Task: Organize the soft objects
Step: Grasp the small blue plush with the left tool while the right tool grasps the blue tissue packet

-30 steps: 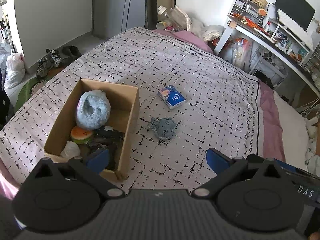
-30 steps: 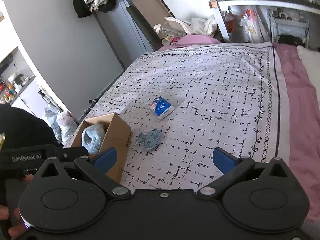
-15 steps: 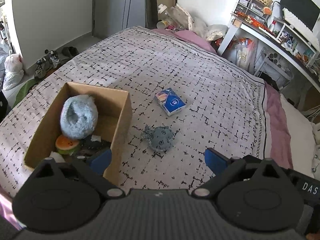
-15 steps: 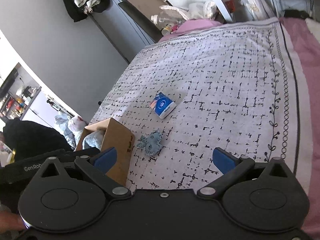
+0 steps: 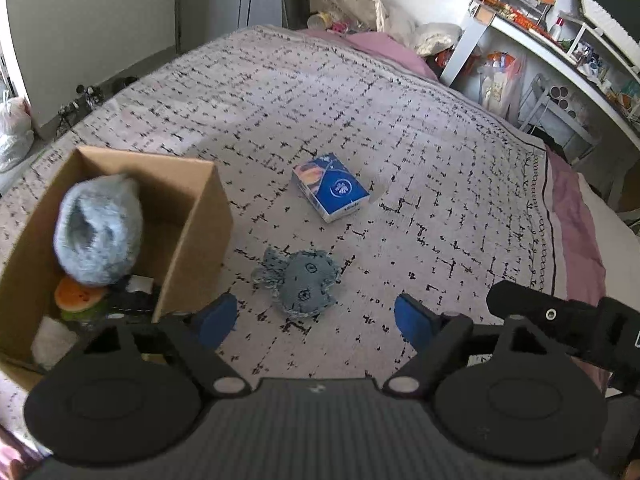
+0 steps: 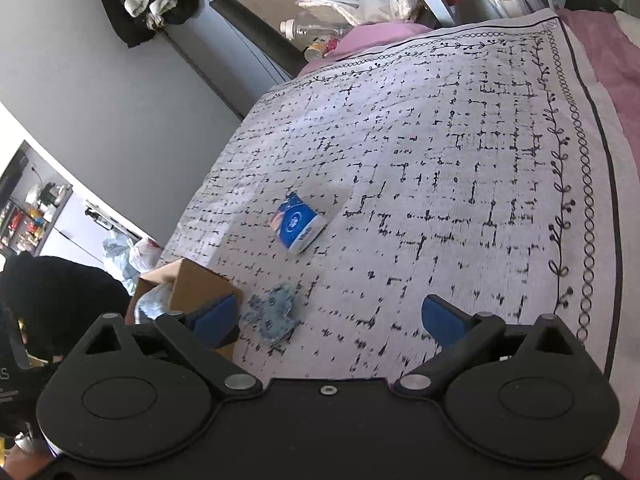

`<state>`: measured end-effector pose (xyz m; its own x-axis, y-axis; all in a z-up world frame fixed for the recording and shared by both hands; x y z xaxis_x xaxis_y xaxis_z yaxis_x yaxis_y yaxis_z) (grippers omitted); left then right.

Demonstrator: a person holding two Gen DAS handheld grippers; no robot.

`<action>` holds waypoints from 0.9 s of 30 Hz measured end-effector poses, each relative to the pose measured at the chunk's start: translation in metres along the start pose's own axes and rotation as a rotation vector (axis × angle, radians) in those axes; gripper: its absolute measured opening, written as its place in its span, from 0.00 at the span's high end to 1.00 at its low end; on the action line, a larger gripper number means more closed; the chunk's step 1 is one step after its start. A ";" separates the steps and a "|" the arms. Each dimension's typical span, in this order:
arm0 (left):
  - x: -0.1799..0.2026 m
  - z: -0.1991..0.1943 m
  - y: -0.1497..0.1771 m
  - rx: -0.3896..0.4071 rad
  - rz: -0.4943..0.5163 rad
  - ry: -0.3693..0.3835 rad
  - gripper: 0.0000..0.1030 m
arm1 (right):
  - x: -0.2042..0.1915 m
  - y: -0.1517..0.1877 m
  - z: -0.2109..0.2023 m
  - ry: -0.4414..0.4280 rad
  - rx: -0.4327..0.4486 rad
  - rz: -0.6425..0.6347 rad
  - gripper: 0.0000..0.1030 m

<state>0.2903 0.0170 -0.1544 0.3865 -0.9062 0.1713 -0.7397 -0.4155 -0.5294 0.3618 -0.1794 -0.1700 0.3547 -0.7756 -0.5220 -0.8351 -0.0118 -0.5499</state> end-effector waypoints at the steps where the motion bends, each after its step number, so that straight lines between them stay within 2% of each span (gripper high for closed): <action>1: 0.000 0.006 -0.001 -0.005 -0.004 0.000 0.21 | 0.001 -0.002 0.004 0.003 -0.004 -0.008 0.08; 7: 0.000 0.035 -0.006 -0.024 -0.028 -0.008 0.28 | 0.002 -0.015 0.030 0.021 -0.033 -0.075 0.12; 15: -0.003 0.072 -0.008 -0.059 -0.061 -0.028 0.33 | 0.000 -0.024 0.069 0.039 -0.085 -0.177 0.21; 17: -0.006 0.080 -0.007 -0.070 -0.068 -0.036 0.36 | 0.000 -0.025 0.080 0.047 -0.101 -0.197 0.22; 20: -0.009 0.090 -0.005 -0.086 -0.084 -0.038 0.49 | -0.001 -0.028 0.095 0.058 -0.117 -0.223 0.23; 24: -0.009 0.093 -0.005 -0.066 -0.079 -0.051 0.62 | -0.002 -0.033 0.111 0.061 -0.132 -0.248 0.24; 27: -0.010 0.092 -0.005 -0.058 -0.097 -0.039 0.65 | -0.005 -0.034 0.121 0.067 -0.135 -0.276 0.24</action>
<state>0.3414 0.0350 -0.2297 0.4783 -0.8582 0.1865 -0.7277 -0.5062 -0.4628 0.4395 -0.0988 -0.2272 0.5506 -0.7716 -0.3185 -0.7613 -0.3077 -0.5707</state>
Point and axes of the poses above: each gripper's, at about its wrist camera, not at the fingertips, and z roughly the way its jaws point, x to its right, y to its underside, the point moved 3 cm from there along z, roughly the way its jaws point, and after that the axes turned 2 degrees about -x, right-handed, at the moved point
